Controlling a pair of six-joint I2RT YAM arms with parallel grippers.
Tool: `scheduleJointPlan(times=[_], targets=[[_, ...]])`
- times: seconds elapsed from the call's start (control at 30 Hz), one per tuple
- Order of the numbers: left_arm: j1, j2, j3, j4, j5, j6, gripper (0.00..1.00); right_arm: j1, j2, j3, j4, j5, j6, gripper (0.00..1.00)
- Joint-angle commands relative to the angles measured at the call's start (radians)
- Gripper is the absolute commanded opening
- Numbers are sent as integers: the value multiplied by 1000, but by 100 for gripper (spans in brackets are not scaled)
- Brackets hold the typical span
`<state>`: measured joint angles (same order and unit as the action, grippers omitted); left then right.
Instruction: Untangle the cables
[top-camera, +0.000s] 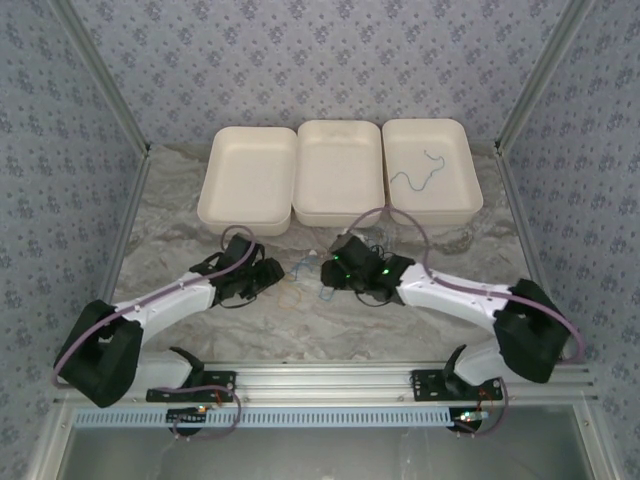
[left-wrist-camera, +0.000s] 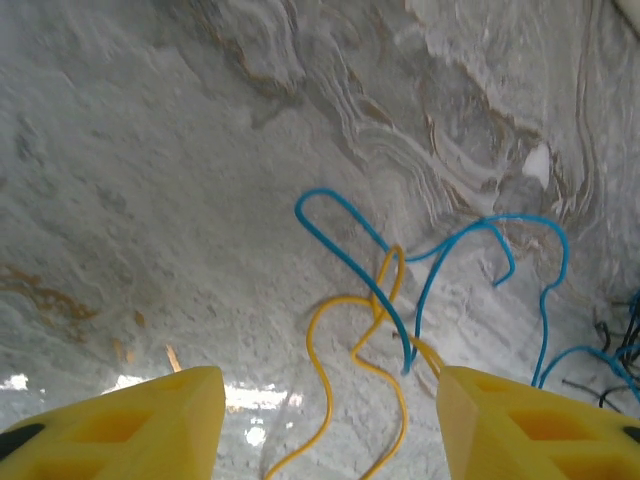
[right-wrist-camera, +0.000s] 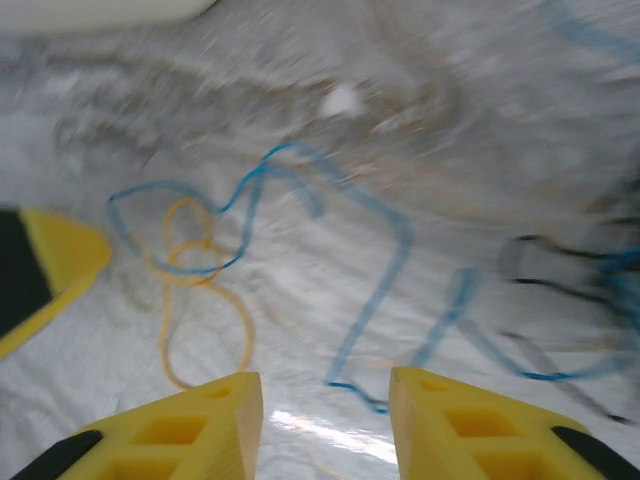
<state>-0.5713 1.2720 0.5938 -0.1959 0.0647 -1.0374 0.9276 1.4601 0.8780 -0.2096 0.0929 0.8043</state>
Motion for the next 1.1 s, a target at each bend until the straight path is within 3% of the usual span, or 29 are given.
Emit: scheduleJointPlan(times=[0.0, 0.17, 0.43, 0.73, 1.07], targets=[[10, -39, -19, 46, -72, -15, 57, 34, 116, 70, 138, -60, -93, 37], [63, -51, -40, 77, -44, -10, 57, 45, 247, 175, 130, -120, -233, 37], [131, 90, -35, 220, 83, -56, 55, 21, 357, 238, 135, -164, -340, 37], [133, 180, -21, 261, 79, -75, 33, -6, 425, 286, 132, -181, -387, 37], [134, 225, -17, 294, 78, -80, 19, -4, 455, 284, 148, -200, -396, 33]])
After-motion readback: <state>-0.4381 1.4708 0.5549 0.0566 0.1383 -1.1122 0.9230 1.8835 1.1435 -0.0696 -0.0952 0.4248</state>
